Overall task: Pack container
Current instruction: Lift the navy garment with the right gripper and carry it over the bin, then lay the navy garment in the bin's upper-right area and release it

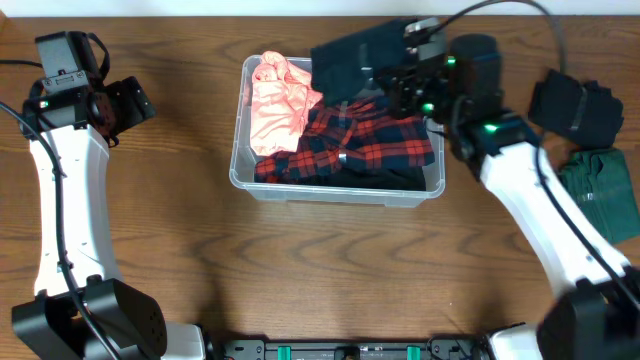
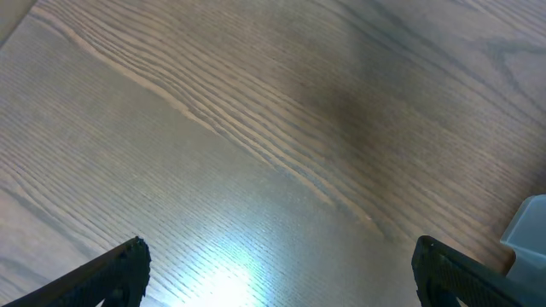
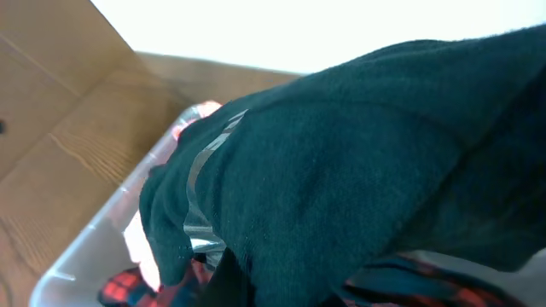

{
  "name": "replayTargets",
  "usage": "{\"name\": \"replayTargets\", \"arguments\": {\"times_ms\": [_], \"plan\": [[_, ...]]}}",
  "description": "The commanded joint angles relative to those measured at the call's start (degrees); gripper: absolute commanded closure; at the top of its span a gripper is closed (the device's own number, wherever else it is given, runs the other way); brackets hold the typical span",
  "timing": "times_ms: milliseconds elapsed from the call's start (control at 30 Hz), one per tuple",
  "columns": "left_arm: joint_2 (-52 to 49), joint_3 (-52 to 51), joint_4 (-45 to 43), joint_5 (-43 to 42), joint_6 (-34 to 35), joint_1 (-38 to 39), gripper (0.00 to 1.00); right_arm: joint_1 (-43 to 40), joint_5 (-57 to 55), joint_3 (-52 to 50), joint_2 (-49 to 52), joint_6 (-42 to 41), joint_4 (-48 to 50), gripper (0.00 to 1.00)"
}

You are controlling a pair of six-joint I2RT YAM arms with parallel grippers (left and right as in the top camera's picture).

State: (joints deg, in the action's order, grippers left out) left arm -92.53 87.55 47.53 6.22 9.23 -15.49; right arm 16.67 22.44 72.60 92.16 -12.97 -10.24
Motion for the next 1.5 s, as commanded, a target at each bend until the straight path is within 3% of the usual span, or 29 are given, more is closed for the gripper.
{"name": "replayTargets", "arguments": {"times_ms": [0, 467, 500, 600, 667, 900, 1267, 1400, 1467], "plan": [[0.0, 0.0, 0.0, 0.5, 0.5, -0.2, 0.02, 0.8, -1.3, 1.3, 3.4, -3.0, 0.9, 0.99], [0.0, 0.0, 0.0, 0.5, 0.5, -0.2, 0.02, 0.8, -11.0, 1.2, 8.3, -10.6, -5.5, 0.99], [0.0, 0.0, 0.0, 0.5, 0.5, -0.2, 0.02, 0.8, -11.3, 1.2, 8.3, -10.7, -5.9, 0.91], [0.0, 0.0, 0.0, 0.5, 0.5, -0.2, 0.02, 0.8, -11.3, 1.2, 8.3, -10.6, -7.6, 0.39], [0.0, 0.0, 0.0, 0.5, 0.5, -0.2, 0.02, 0.8, -11.3, 1.2, 8.2, -10.6, -9.1, 0.31], [0.0, 0.0, 0.0, 0.5, 0.5, -0.2, 0.02, 0.8, -11.7, 1.3, 3.7, -10.7, -12.0, 0.36], [0.0, 0.0, 0.0, 0.5, 0.5, -0.2, 0.02, 0.8, -15.4, 1.3, -4.9, -9.7, -9.0, 0.32], [0.0, 0.0, 0.0, 0.5, 0.5, -0.2, 0.02, 1.3, -15.4, 1.3, -2.7, -9.6, -7.0, 0.50], [0.0, 0.0, 0.0, 0.5, 0.5, -0.2, 0.02, 1.9, -15.1, 1.3, -0.4, -9.0, -5.2, 0.65]]}}
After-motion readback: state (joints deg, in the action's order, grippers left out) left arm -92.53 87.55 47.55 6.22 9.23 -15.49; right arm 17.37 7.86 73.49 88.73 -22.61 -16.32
